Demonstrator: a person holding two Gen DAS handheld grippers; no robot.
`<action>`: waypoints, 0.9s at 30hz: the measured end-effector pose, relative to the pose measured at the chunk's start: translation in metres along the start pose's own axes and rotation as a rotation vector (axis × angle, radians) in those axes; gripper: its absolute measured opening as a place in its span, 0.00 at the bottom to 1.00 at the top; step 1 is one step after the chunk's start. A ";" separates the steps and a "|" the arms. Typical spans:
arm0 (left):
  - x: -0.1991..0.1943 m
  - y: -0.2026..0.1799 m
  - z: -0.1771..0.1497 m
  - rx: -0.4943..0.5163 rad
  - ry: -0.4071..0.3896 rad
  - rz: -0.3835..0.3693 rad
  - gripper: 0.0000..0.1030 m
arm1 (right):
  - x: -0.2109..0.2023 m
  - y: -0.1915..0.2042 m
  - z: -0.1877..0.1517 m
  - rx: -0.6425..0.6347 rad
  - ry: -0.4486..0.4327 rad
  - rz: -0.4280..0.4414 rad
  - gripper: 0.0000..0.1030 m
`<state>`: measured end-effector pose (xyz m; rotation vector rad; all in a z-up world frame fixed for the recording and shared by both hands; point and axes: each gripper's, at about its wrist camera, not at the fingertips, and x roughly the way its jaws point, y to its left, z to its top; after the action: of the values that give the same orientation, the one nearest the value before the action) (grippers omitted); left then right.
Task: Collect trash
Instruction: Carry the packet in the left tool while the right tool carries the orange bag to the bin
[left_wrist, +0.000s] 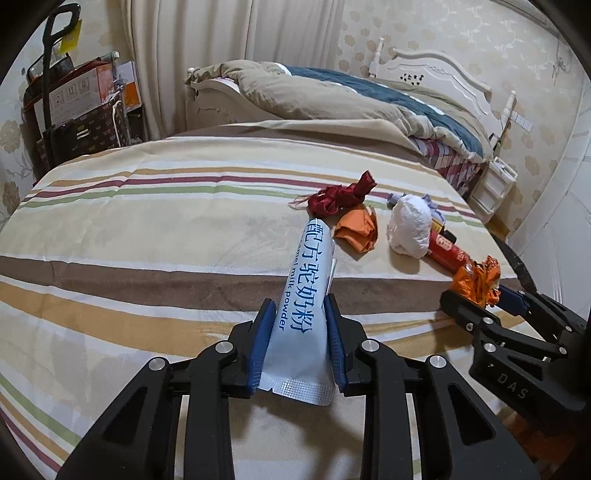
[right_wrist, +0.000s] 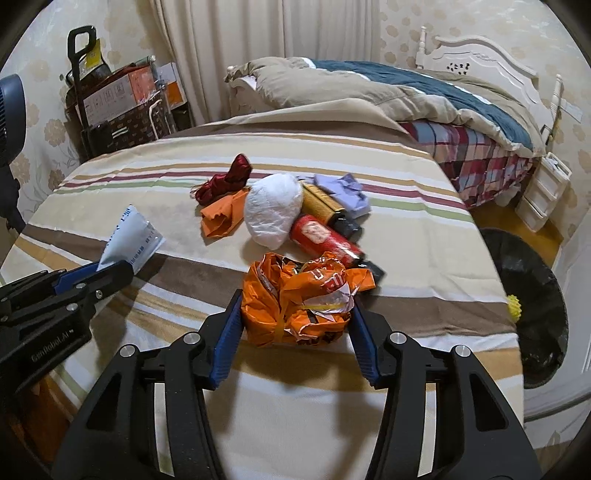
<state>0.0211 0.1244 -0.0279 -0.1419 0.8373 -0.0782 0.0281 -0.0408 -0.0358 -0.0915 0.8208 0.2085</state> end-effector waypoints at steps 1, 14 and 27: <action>-0.002 -0.002 0.000 -0.003 -0.008 -0.003 0.29 | -0.004 -0.004 -0.001 0.008 -0.006 -0.004 0.50; -0.019 -0.066 0.012 0.059 -0.095 -0.103 0.29 | -0.040 -0.081 -0.004 0.138 -0.076 -0.115 0.50; 0.010 -0.169 0.030 0.183 -0.089 -0.210 0.29 | -0.056 -0.187 -0.008 0.273 -0.127 -0.267 0.50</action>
<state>0.0481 -0.0404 0.0111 -0.0604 0.7201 -0.3427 0.0262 -0.2332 0.0000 0.0689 0.6956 -0.1491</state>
